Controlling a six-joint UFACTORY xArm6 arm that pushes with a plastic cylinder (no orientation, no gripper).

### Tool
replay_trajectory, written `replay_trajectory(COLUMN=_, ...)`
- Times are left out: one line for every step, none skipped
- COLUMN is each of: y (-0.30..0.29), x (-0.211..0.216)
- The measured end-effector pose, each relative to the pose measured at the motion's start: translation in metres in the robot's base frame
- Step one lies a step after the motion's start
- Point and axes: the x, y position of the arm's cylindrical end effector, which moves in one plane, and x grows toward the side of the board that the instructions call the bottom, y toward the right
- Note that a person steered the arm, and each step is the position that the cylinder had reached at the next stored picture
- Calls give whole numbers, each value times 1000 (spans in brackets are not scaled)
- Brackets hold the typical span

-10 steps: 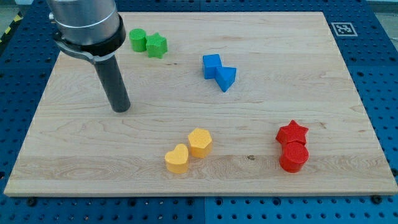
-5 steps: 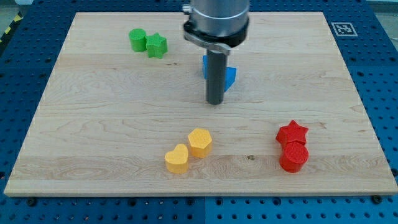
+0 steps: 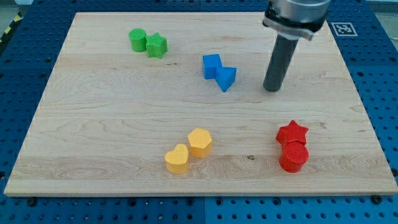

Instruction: Separate the triangle from the cube

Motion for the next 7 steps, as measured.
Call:
replay_trajectory(y=-6, x=-21)
replay_trajectory(y=-14, x=-22)
replay_trajectory(y=-18, x=-14)
replay_trajectory(y=-51, x=-11)
replay_trajectory(y=-99, x=-11)
replay_trajectory(y=-146, x=-11)
replay_trajectory(y=-183, x=-11)
